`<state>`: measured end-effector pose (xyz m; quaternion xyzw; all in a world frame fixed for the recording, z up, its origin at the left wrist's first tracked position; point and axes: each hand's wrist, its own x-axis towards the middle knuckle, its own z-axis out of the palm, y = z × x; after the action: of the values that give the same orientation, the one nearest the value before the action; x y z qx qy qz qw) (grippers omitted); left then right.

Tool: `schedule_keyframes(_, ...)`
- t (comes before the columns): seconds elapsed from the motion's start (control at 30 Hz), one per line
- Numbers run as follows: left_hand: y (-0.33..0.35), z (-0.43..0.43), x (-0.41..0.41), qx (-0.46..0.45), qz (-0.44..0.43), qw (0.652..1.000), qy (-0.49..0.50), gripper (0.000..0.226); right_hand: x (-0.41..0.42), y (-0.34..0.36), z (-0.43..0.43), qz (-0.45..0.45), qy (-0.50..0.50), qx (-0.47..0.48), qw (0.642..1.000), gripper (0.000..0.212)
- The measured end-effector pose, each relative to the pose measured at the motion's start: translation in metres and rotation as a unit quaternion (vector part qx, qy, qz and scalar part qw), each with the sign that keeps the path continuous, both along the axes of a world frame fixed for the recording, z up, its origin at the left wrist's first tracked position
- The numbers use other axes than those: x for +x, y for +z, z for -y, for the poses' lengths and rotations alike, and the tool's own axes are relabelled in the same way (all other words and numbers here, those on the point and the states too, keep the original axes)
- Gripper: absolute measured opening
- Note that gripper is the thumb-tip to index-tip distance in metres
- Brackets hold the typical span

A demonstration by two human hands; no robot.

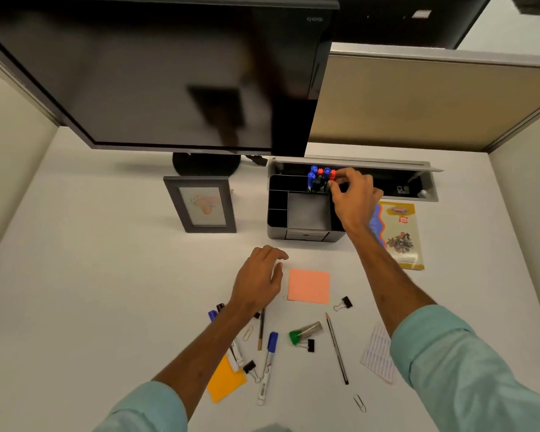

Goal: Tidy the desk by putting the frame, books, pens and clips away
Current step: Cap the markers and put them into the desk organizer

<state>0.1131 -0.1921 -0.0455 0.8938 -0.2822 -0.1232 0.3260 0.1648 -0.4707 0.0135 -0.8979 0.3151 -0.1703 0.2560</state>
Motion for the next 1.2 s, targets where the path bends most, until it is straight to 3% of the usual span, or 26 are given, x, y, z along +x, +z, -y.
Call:
schedule_keyframes(0.27, 0.011, -0.016, 0.0, -0.009, 0.011, 0.999, 0.039, 0.024, -0.015, 0.007, -0.004, 0.01, -0.019, 0.02, 1.0, 0.023)
schedule_keyframes(0.53, 0.023, -0.059, -0.001, 0.009, -0.006, 0.99, 0.142, 0.026, -0.076, 0.01, -0.047, 0.089, -0.028, 0.075, 0.993, 0.017)
schedule_keyframes(0.63, 0.024, -0.082, -0.011, 0.028, -0.017, 0.982, 0.188, 0.028, -0.104, 0.0, -0.071, 0.098, 0.016, 0.109, 0.989, 0.017)
schedule_keyframes(0.8, 0.024, -0.112, -0.042, 0.051, -0.027, 0.97, 0.235, 0.031, -0.138, -0.008, -0.102, 0.111, 0.077, 0.026, 0.991, 0.023)
schedule_keyframes(0.9, 0.026, -0.125, -0.057, 0.053, -0.019, 0.967, 0.249, 0.032, -0.148, -0.004, -0.118, 0.111, 0.087, 0.028, 0.99, 0.026)
schedule_keyframes(1.07, 0.022, -0.137, -0.076, 0.08, -0.061, 0.946, 0.309, 0.028, -0.173, -0.008, -0.158, 0.074, 0.143, 0.058, 0.985, 0.025)
schedule_keyframes(1.2, 0.017, -0.138, -0.091, 0.126, -0.07, 0.945, 0.294, 0.035, -0.192, -0.022, -0.19, 0.021, 0.197, 0.081, 0.977, 0.029)
